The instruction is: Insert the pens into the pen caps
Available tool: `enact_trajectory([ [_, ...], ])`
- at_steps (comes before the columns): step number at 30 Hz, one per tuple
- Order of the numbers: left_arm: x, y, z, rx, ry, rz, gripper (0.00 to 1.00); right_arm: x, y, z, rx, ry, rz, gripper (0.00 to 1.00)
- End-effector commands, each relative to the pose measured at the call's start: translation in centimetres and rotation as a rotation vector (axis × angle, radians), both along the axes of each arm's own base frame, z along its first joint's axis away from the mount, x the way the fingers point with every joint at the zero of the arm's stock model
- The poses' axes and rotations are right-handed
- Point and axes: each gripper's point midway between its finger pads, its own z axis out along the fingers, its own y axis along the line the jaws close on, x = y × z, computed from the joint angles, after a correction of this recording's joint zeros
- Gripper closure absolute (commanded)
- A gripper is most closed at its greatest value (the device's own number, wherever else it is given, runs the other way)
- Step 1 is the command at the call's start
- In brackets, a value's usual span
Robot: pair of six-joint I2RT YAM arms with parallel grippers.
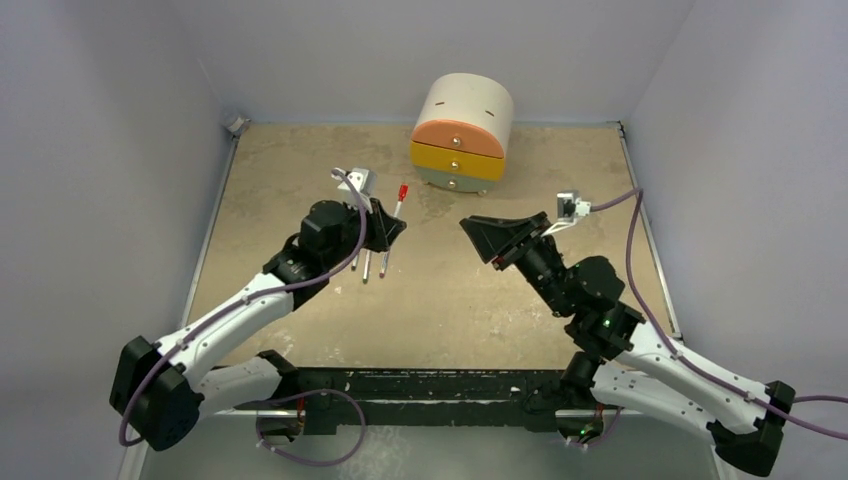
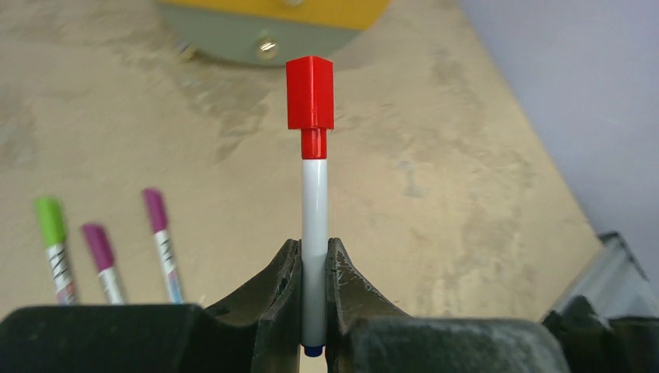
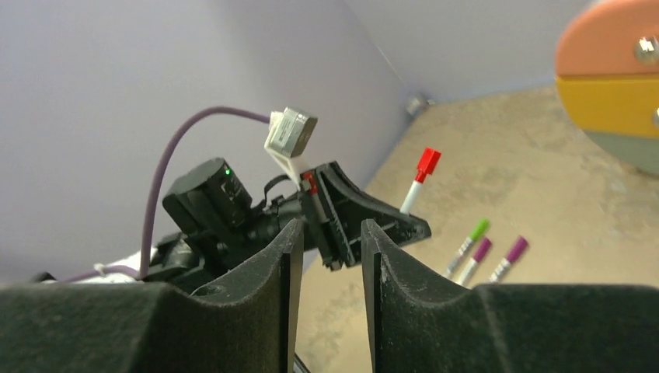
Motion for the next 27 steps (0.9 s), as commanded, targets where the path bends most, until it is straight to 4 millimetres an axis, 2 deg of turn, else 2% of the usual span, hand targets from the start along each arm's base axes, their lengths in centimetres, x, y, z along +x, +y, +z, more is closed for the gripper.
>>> enact_trajectory([
  [1, 3.3, 4.6, -4.7, 0.119, 0.066, 0.322, 1.0, 0.7, 0.0, -3.4, -0.036, 0.094, -0.033, 0.66],
  [6, 4.1, 6.8, -9.3, 0.221, 0.12, 0.445, 1.0, 0.9, 0.0, -4.2, -0.069, 0.098, -0.042, 0.67],
  [10, 4.3, 7.2, -12.3, 0.296, 0.149, 0.455, 1.0, 1.2, 0.3, -4.8, -0.118, 0.104, -0.049, 0.69],
  [12, 4.3, 6.8, -13.7, 0.313, 0.168, 0.431, 1.0, 1.3, 0.5, -5.0, -0.133, 0.106, -0.047, 0.7],
  [18, 4.1, 5.5, -16.1, 0.335, 0.224, 0.366, 1.0, 1.5, 0.6, -5.6, -0.145, 0.113, -0.051, 0.71],
  [27, 3.8, 5.6, -17.8, 0.396, 0.282, 0.355, 1.0, 1.8, 0.6, -6.0, -0.157, 0.121, -0.065, 0.72],
])
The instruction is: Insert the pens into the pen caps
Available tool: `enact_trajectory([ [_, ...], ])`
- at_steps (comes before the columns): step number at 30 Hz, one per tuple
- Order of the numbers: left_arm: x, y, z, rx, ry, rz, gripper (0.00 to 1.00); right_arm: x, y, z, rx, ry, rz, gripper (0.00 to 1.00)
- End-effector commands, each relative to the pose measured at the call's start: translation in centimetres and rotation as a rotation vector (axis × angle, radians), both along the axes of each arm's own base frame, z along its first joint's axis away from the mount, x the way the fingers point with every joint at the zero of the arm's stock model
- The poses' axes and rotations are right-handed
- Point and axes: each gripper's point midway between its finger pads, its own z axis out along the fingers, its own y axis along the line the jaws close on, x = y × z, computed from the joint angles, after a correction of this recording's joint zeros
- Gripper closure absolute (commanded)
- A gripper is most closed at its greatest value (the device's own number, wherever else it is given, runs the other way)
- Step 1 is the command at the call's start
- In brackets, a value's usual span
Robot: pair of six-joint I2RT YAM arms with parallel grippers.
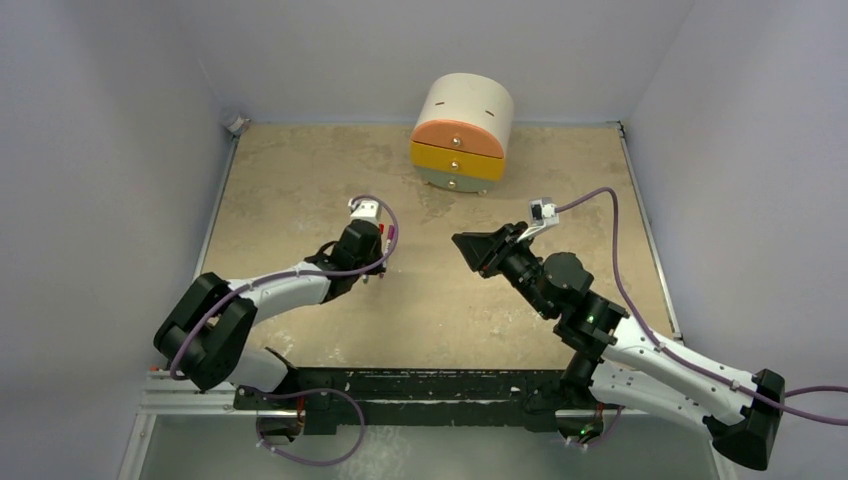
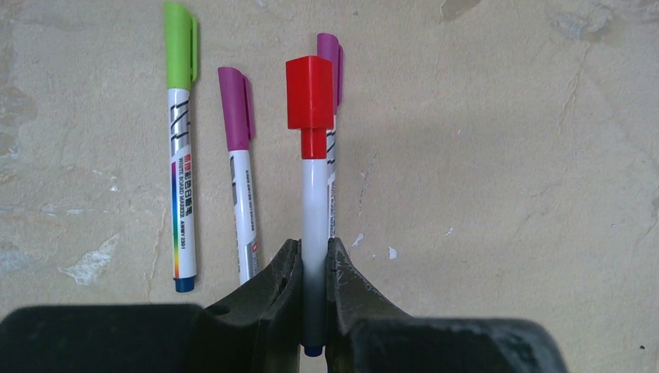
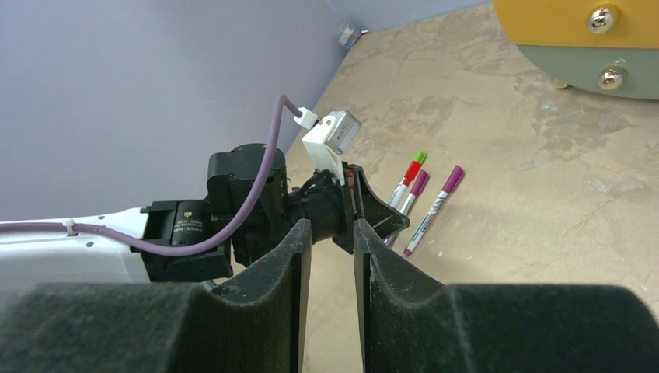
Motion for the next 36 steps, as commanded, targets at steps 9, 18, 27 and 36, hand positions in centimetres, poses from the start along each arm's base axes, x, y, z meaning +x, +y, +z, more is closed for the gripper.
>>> enact_trajectory([
  [9, 0.8, -0.3, -0.3, 0.033, 0.022, -0.008, 0.89, 0.5, -0.2, 1.9, 0.024, -0.031, -0.026, 0.73],
  [18, 0.7, -0.4, -0.5, 0.044, 0.039, -0.014, 0.82, 0.4, -0.6, 1.5, 0.027, -0.02, -0.039, 0.74],
  [27, 0.8, -0.5, 0.5, 0.023, 0.022, -0.01, 0.8, 0.3, -0.6, 1.3, 0.03, -0.016, -0.036, 0.74],
  [36, 1.4, -1.7, 13.1, -0.2, -0.257, -0.04, 0.81, 0.9, -0.4, -0.6, -0.019, 0.017, -0.056, 0.75],
])
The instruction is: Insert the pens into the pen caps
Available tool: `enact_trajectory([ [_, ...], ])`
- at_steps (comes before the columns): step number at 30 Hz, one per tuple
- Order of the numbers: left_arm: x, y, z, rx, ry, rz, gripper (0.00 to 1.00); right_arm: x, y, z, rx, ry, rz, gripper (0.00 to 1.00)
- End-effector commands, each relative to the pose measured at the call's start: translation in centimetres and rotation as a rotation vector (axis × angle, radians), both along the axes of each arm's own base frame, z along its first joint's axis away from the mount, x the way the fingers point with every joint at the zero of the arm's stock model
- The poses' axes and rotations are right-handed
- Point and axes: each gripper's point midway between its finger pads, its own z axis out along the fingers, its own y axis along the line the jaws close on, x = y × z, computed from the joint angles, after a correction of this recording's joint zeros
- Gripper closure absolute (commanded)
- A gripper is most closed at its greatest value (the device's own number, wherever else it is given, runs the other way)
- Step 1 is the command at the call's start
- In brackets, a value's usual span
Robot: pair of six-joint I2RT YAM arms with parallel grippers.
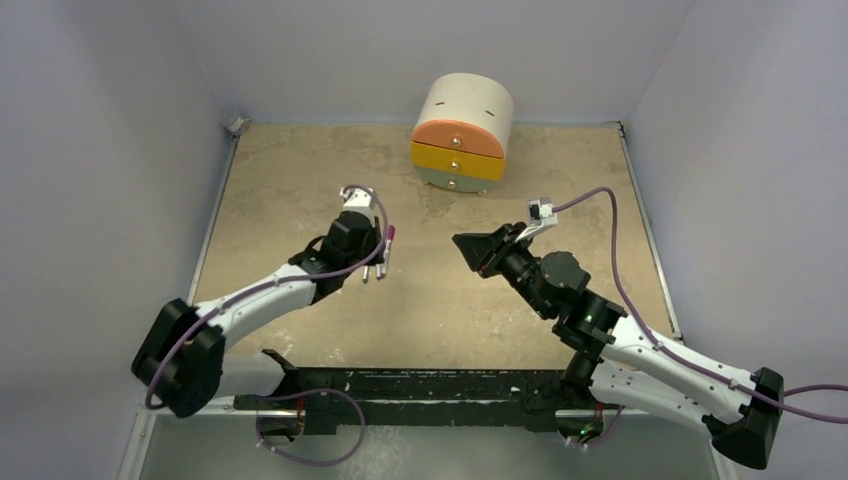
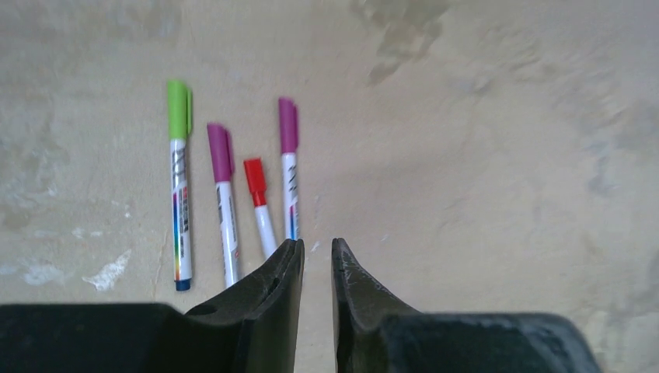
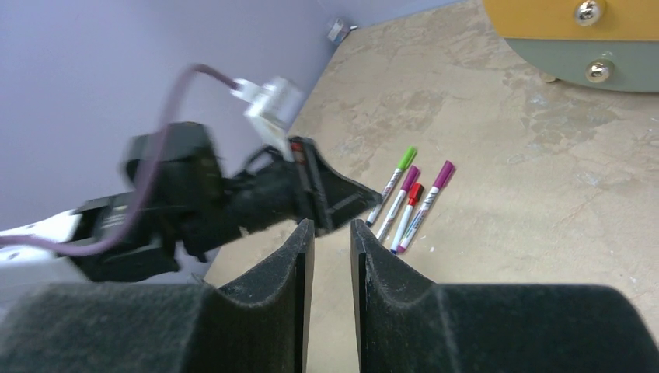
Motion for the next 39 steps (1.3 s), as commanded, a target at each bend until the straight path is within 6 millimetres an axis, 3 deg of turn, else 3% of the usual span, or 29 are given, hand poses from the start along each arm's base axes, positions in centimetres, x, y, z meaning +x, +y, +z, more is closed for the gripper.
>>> enact_trajectory([
  [1, 1.5, -1.1, 11.3, -0.185, -0.265, -0.008, 0.8, 0.9, -0.3, -0.5, -0.013, 0.014, -0.054, 0.76],
  [5, 0.6, 0.5, 17.6, -0.253, -0.37, 0.042, 0.7, 1.7, -0.3, -2.9, -0.076, 0.059, -0.089, 0.78],
  [6, 0.4, 1.2, 19.0, -0.268, -0.389, 0.076, 0.63, 1.9, -0.3, -3.6, -0.093, 0.077, -0.101, 0.78],
  [8, 0.1, 2.8, 20.8, -0.281, -0.408, 0.155, 0.48, 2.2, -0.3, -5.0, -0.124, 0.108, -0.121, 0.78],
  [10, -0.2, 4.0, 22.0, -0.274, -0.416, 0.207, 0.44, 2.4, -0.1, -5.9, -0.14, 0.128, -0.125, 0.78],
  [17, -1.3, 8.4, 22.6, -0.21, -0.444, 0.377, 0.42, 2.7, 0.6, -7.4, -0.168, 0.157, -0.121, 0.78],
  [32, -1.6, 7.4, 22.7, -0.241, -0.447, 0.314, 0.31, 3.2, 0.8, -7.9, -0.189, 0.177, -0.141, 0.79],
  [39, -1.6, 7.3, 22.5, -0.251, -0.445, 0.316, 0.3, 3.2, 0.5, -7.9, -0.193, 0.175, -0.148, 0.8],
])
